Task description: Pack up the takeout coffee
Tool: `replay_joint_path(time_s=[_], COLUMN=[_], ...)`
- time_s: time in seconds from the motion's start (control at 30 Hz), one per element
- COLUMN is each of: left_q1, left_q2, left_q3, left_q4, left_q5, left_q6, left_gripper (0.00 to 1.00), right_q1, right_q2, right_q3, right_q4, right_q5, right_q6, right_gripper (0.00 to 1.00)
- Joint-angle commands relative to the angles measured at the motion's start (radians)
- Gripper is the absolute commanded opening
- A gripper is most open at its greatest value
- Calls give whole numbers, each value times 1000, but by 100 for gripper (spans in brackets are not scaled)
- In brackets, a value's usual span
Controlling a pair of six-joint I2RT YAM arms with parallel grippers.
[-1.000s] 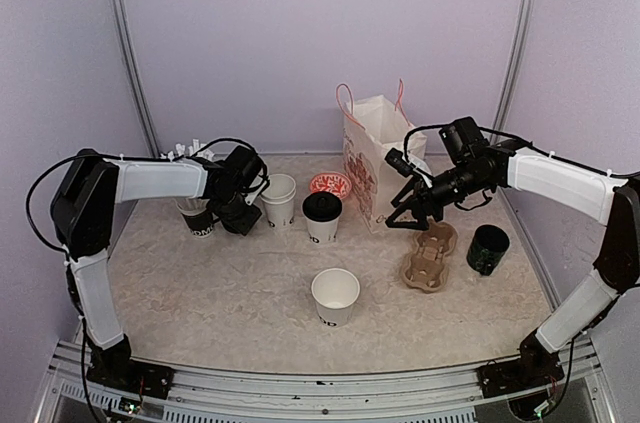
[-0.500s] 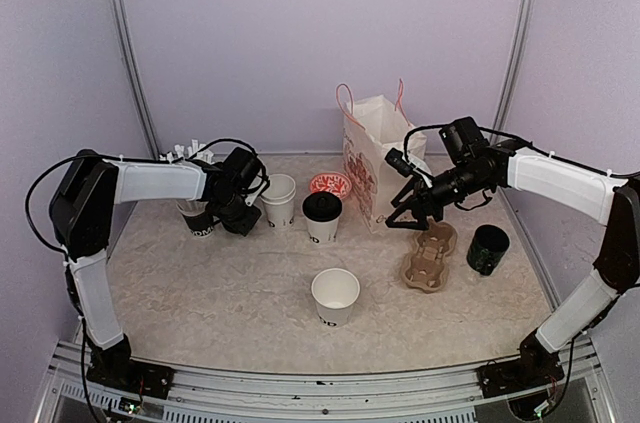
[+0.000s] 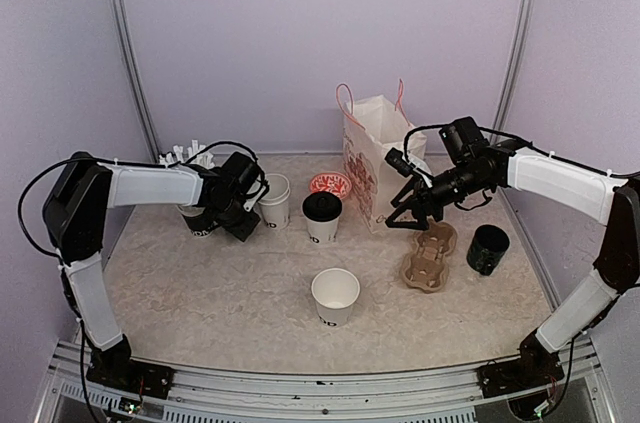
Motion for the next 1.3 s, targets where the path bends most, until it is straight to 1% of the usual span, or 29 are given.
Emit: replay_joint_path(time_s=[0.0, 0.17, 0.27, 0.4, 0.47, 0.57, 0.83, 1.03, 1.17, 1.27], left_q1=[-5, -9, -14, -28, -28, -28, -8, 10, 5, -3], left_q2=[-46, -72, -81, -81, -62, -21, 97, 182, 173, 99], left_q3=[-3, 18, 48, 65, 80, 109, 225, 304, 305, 257], left_q4=[23, 60, 62, 81, 91, 115, 199, 214, 142, 71], left_q5=[-25, -26, 7, 64, 78, 85, 105, 107, 83, 49], left_q6=[3, -11, -37, -72, -83, -95, -107, -107, -120, -142], left_gripper=[51, 52, 48, 38, 28, 23, 23, 24, 29, 34], right_q1=[-2, -2, -3, -3, -3, -2, -3, -4, -4, -4], right_q2=[11, 9, 7, -1, -4, -12, -34, -47, -60, -70], right_q3=[6, 3, 4, 0, -4, -10, -28, -36, -46, -52], right_q4=[7, 7, 7, 6, 7, 10, 18, 17, 14, 14], right_q5=[-28, -28, -27, -22, -20, -18, -5, 3, 12, 16], right_q6=[2, 2, 2, 1, -1, -1, -3, -5, -7, -9], right_gripper=[79, 79, 79, 79, 79, 79, 79, 79, 80, 80])
